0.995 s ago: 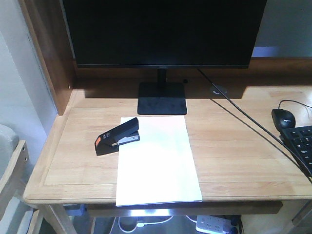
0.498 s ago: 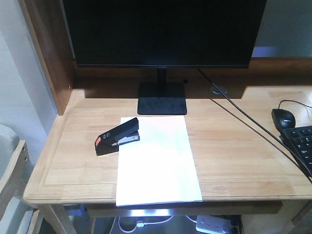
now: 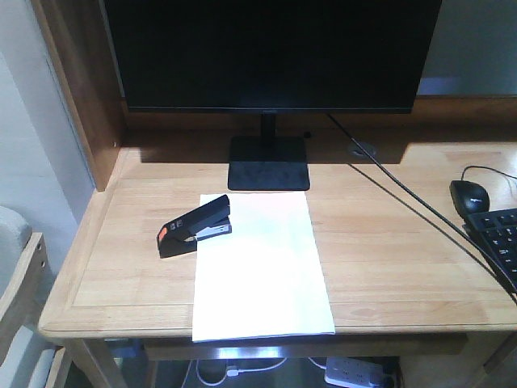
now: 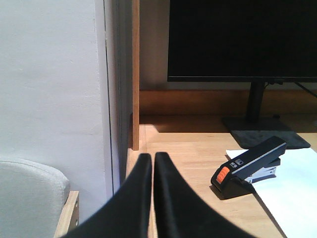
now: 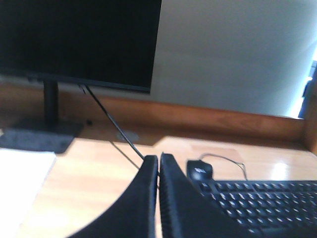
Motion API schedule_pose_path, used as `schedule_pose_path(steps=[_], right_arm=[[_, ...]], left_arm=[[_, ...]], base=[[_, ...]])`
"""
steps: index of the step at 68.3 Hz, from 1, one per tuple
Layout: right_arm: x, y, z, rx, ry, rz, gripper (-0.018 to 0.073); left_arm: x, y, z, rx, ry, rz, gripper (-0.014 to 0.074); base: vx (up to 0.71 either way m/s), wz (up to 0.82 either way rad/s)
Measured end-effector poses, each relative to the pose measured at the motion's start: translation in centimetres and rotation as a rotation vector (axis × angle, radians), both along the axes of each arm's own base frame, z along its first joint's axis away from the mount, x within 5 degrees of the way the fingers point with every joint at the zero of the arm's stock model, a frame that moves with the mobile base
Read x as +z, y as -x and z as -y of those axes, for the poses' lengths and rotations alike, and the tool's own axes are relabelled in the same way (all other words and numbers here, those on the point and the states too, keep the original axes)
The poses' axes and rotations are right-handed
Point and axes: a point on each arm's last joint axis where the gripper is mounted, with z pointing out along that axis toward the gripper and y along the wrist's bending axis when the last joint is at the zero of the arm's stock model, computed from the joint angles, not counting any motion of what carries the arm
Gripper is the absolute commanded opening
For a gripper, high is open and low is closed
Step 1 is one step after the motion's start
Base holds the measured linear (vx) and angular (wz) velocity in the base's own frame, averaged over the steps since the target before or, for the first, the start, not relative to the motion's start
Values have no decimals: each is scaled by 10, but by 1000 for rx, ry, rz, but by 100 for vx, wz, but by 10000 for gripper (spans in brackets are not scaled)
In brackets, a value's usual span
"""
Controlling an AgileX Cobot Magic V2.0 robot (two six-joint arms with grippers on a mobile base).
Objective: Grab stapler and paper to desk for stapling
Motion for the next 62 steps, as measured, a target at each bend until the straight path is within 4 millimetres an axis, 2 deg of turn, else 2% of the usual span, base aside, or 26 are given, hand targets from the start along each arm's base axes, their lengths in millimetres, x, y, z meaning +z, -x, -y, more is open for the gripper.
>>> schedule_pose_path(steps=[13,62], right_arm=[[2,1,0,4,-58,25,-10],[2,1,-2,40,-60,26,-10]], left_arm=[[0,0,0,0,-1,-1,-6],[0,0,0,0,-1,-1,-6]], base=[[0,0],[0,0]])
